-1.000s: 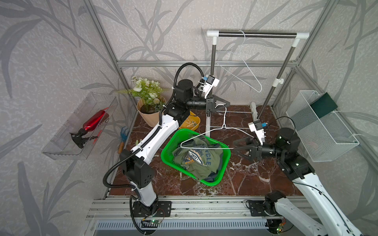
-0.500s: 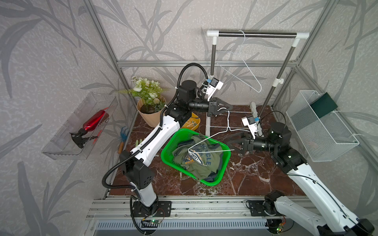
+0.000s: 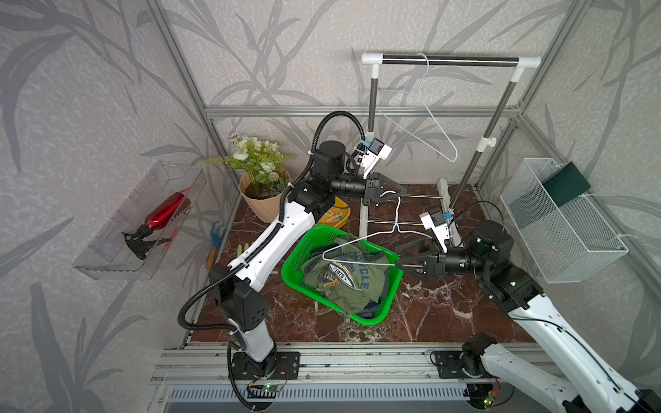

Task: Remove the clothespins securing tank tops to the hanger
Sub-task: Adjust the hanger.

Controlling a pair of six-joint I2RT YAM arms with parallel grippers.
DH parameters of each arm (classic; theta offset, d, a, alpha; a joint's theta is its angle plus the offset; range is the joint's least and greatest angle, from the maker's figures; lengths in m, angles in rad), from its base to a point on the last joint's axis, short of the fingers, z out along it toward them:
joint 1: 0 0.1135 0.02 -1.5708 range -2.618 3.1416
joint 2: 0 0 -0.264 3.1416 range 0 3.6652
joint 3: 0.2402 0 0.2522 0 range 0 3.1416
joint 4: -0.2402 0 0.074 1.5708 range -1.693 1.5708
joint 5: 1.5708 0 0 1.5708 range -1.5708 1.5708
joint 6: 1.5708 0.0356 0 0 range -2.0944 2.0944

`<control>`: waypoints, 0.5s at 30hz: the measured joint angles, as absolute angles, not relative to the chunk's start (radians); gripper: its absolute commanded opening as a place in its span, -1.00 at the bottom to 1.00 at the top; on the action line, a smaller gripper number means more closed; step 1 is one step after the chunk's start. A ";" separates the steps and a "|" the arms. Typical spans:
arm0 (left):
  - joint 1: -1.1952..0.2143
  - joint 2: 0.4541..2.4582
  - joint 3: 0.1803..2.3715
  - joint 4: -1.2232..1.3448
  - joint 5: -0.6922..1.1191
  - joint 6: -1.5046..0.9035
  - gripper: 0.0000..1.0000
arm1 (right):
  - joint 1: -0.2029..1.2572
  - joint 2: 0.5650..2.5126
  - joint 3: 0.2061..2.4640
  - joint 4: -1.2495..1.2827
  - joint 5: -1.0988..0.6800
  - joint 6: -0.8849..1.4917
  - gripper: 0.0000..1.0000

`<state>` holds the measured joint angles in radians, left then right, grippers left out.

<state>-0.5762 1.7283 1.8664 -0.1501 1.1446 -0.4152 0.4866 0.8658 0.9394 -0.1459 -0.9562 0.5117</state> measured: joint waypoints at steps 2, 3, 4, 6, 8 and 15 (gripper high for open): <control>-0.576 1.728 1.868 -0.154 1.145 -0.414 -1.00 | 0.490 0.866 0.941 -0.141 -0.950 0.513 0.57; -0.576 1.729 1.872 -0.161 1.145 -0.411 -1.00 | 0.490 0.865 0.947 -0.149 -0.947 0.506 0.57; -0.576 1.732 1.880 -0.173 1.146 -0.408 -1.00 | 0.491 0.865 0.963 -0.171 -0.941 0.498 0.57; -0.576 1.734 1.898 -0.207 1.146 -0.391 -1.00 | 0.491 0.864 1.018 -0.246 -0.925 0.453 0.58; -0.576 1.734 1.911 -0.243 1.147 -0.371 -1.00 | 0.491 0.854 1.105 -0.356 -0.890 0.383 0.59; -0.576 1.727 1.908 -0.331 1.149 -0.327 -1.00 | 0.491 0.760 1.312 -0.680 -0.691 0.139 0.62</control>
<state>-0.5758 1.7271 1.9076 -0.3309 1.1492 -0.3275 0.4908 0.7601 1.3117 -0.6804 -0.6910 0.1390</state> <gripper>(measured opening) 0.049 0.807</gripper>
